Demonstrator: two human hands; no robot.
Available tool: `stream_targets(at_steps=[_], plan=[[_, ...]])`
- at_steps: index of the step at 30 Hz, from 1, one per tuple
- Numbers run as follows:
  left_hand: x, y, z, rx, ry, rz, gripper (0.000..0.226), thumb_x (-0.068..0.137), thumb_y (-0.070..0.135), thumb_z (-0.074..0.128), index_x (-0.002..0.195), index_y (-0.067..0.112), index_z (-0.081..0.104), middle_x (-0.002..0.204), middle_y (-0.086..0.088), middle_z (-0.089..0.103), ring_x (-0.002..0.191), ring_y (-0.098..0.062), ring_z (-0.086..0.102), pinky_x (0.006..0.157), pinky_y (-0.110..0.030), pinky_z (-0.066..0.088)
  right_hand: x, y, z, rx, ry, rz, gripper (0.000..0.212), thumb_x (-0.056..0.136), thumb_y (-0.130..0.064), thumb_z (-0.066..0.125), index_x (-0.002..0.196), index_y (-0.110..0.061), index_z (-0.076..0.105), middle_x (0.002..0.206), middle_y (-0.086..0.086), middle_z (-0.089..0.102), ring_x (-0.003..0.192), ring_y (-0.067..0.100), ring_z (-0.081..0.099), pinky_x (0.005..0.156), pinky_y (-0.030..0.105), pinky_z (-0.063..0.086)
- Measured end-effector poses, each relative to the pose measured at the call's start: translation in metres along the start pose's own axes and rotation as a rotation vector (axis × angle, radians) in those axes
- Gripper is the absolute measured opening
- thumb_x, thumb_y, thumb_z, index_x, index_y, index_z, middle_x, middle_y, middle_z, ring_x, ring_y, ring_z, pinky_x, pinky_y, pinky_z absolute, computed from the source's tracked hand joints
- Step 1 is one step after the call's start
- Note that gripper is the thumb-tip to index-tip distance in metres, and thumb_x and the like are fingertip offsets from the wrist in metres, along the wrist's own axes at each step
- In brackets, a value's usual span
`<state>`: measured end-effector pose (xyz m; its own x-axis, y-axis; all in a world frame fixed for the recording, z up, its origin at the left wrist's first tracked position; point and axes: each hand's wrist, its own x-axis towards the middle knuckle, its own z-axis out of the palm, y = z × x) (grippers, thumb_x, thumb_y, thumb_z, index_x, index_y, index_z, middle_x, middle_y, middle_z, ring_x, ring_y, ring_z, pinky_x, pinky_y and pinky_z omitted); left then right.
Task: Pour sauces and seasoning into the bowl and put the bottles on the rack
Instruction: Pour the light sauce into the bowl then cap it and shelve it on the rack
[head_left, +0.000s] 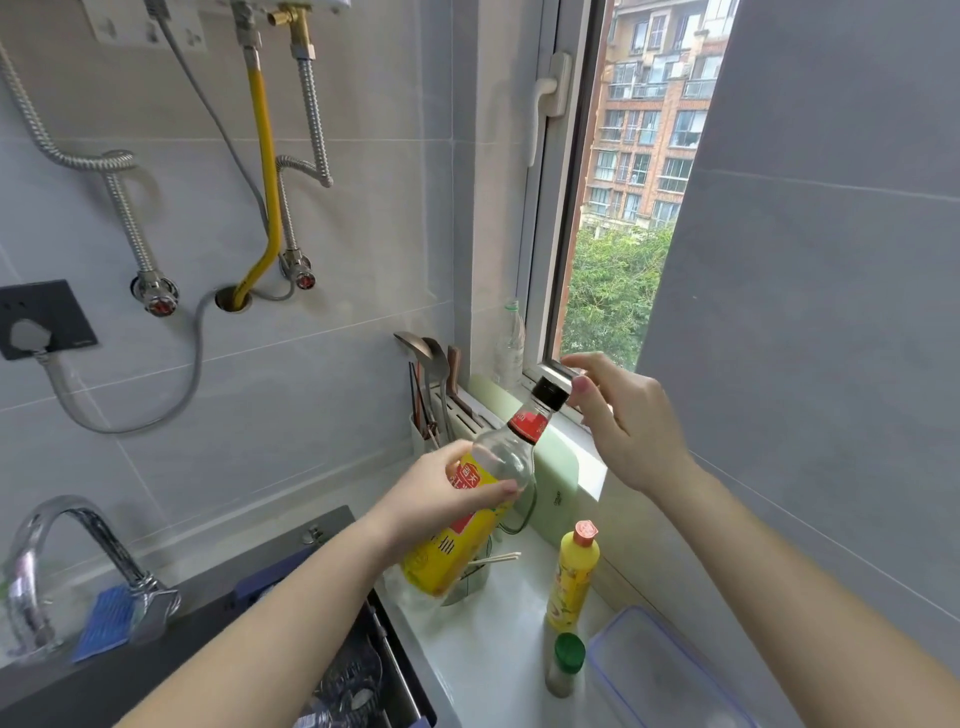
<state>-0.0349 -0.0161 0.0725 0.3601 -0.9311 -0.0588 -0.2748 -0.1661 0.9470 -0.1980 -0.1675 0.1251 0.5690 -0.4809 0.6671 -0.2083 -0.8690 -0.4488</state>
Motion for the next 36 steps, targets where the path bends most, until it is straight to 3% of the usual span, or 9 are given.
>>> stream_targets(at_steps=[2, 6, 12, 18, 22, 24, 26, 29, 36], plan=[[-0.002, 0.001, -0.002, -0.137, -0.207, -0.104, 0.063, 0.066, 0.069, 0.073, 0.116, 0.033, 0.063, 0.105, 0.001, 0.076, 0.098, -0.017, 0.072, 0.093, -0.046, 0.057, 0.001, -0.001, 0.001, 0.037, -0.013, -0.035, 0.071, 0.095, -0.066, 0.02, 0.12, -0.015, 0.061, 0.078, 0.002, 0.067, 0.068, 0.022, 0.065, 0.062, 0.043, 0.053], [-0.004, 0.004, -0.006, -0.394, -0.494, -0.243, 0.092, 0.059, 0.078, 0.068, 0.13, 0.02, 0.059, 0.109, -0.009, 0.073, 0.095, -0.025, 0.071, 0.088, -0.041, 0.055, 0.004, -0.005, 0.002, 0.107, -0.012, -0.049, 0.068, 0.096, -0.063, 0.021, 0.119, -0.012, 0.06, 0.082, 0.007, 0.067, 0.075, 0.025, 0.065, 0.068, 0.044, 0.053], [-0.003, -0.004, -0.012, -0.55, -0.843, -0.332, 0.091, 0.075, 0.077, 0.054, 0.135, 0.008, 0.055, 0.099, -0.011, 0.07, 0.082, -0.023, 0.067, 0.079, -0.035, 0.054, 0.006, -0.01, 0.003, 0.247, -0.098, -0.062, 0.051, 0.099, -0.041, 0.029, 0.107, -0.007, 0.065, 0.066, 0.0, 0.057, 0.058, 0.009, 0.053, 0.059, 0.026, 0.044], [-0.001, 0.0, -0.012, -0.597, -0.904, -0.33, 0.072, 0.085, 0.073, 0.032, 0.113, 0.022, 0.073, 0.089, 0.009, 0.076, 0.083, -0.005, 0.069, 0.081, -0.02, 0.051, 0.004, -0.01, 0.005, 0.247, -0.249, 0.002, 0.047, 0.102, -0.027, 0.038, 0.063, -0.011, 0.059, 0.051, -0.012, 0.048, 0.047, 0.004, 0.049, 0.052, 0.011, 0.033], [0.0, 0.001, -0.011, -0.475, -0.785, -0.317, 0.076, 0.071, 0.075, 0.061, 0.118, 0.017, 0.068, 0.101, -0.008, 0.072, 0.084, -0.021, 0.069, 0.082, -0.031, 0.056, 0.003, -0.003, 0.006, 0.219, -0.233, 0.054, 0.046, 0.103, -0.017, 0.04, 0.06, -0.008, 0.055, 0.051, -0.011, 0.047, 0.048, 0.003, 0.048, 0.051, 0.012, 0.033], [0.001, 0.004, -0.005, -0.29, -0.572, -0.219, 0.069, 0.069, 0.072, 0.066, 0.115, 0.021, 0.067, 0.104, -0.012, 0.073, 0.089, -0.026, 0.071, 0.087, -0.041, 0.058, 0.005, 0.001, 0.008, 0.188, -0.22, 0.099, 0.049, 0.102, -0.021, 0.04, 0.058, -0.005, 0.053, 0.05, -0.006, 0.045, 0.045, 0.006, 0.042, 0.051, 0.02, 0.033], [0.002, 0.009, 0.002, -0.034, -0.318, -0.059, 0.052, 0.075, 0.065, 0.067, 0.11, 0.026, 0.066, 0.102, -0.007, 0.075, 0.092, -0.022, 0.073, 0.09, -0.045, 0.058, 0.007, 0.005, 0.009, 0.13, -0.214, 0.167, 0.051, 0.102, -0.023, 0.041, 0.053, -0.009, 0.046, 0.048, -0.004, 0.043, 0.045, 0.009, 0.035, 0.052, 0.03, 0.031], [0.003, 0.009, 0.008, 0.321, -0.027, 0.134, 0.048, 0.072, 0.069, 0.068, 0.103, 0.033, 0.062, 0.085, 0.008, 0.071, 0.077, -0.004, 0.067, 0.078, -0.031, 0.058, 0.009, 0.008, 0.012, 0.029, -0.234, 0.278, 0.052, 0.101, -0.022, 0.042, 0.049, -0.011, 0.041, 0.047, -0.004, 0.044, 0.046, 0.014, 0.034, 0.054, 0.031, 0.03], [0.008, -0.015, 0.018, 1.005, 0.49, 0.417, 0.079, 0.063, 0.08, 0.062, 0.126, 0.034, 0.052, 0.105, 0.009, 0.065, 0.092, -0.02, 0.061, 0.078, -0.036, 0.05, 0.001, 0.006, 0.019, 0.144, -0.466, 0.91, 0.038, 0.091, -0.02, 0.039, 0.059, -0.005, 0.052, 0.044, 0.002, 0.04, 0.039, 0.017, 0.029, 0.044, 0.019, 0.027]])
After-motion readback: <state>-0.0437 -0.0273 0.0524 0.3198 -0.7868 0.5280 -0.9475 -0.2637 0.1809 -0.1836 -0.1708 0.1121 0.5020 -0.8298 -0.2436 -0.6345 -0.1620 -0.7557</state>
